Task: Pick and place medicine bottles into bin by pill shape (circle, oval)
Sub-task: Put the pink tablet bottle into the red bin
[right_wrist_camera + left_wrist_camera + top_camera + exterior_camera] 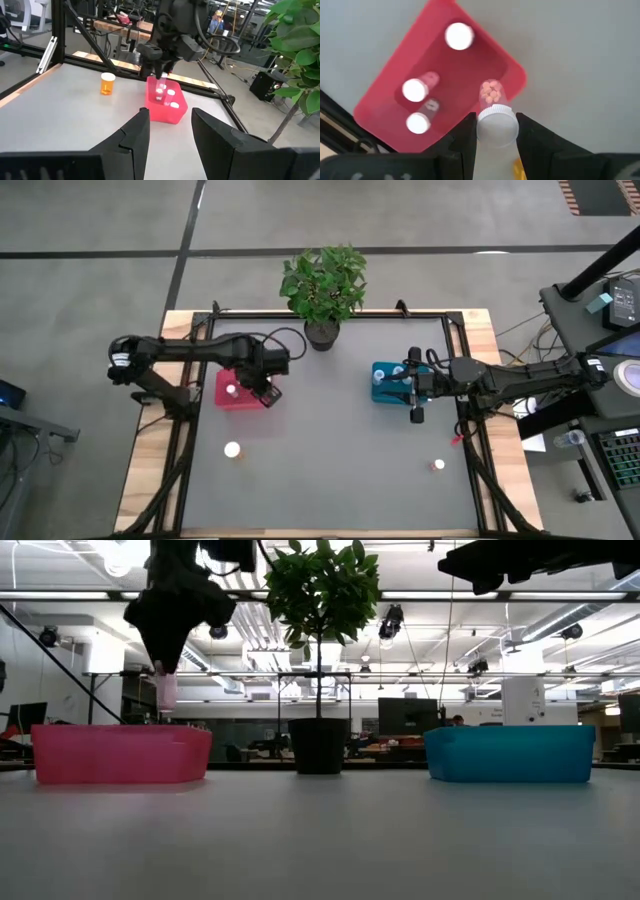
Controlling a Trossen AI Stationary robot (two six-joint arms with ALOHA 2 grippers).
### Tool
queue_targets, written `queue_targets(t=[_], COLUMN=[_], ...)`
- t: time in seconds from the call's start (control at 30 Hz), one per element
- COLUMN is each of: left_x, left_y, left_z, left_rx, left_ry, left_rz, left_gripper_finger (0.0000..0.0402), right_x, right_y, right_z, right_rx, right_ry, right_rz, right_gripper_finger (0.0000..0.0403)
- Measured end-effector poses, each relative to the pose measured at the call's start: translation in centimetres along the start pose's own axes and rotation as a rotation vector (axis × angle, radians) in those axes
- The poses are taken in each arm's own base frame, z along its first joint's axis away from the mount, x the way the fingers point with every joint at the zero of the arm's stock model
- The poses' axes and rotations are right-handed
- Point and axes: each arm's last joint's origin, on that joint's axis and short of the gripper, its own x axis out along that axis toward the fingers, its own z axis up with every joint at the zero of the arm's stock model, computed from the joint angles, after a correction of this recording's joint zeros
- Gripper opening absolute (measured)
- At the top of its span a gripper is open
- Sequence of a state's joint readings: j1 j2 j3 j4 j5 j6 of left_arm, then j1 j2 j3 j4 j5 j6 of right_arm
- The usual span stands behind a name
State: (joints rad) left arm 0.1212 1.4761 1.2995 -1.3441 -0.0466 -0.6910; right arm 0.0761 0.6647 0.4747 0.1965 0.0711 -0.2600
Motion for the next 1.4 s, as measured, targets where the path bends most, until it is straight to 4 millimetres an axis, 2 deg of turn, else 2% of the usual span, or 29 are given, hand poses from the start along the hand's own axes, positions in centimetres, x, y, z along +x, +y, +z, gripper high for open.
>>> queue_targets(t=[0.27,0.9,1.4], left_x=[1.9,6.2,7.4], left_y=[2.0,3.4,5.3], left_z=[0.7,0.9,2.4], left_rx=[-0.029,-0.080,-0.090], left_ry=[0.027,0.029,-0.023], left_rz=[0.068,0.070,0.043], left_gripper_finger=[0.0099,0.0099,0.0099], right_x=[0.0,0.0,0.0], right_y=[0.0,0.0,0.0], right_z=[-0.1,-0.1,-0.1], right_rx=[-0.002,-0.002,-0.003], right_ry=[0.006,0.009,0.012], right_rz=[0.002,0.002,0.003], right_gripper_finger=[0.0137,0.0137,0.0137])
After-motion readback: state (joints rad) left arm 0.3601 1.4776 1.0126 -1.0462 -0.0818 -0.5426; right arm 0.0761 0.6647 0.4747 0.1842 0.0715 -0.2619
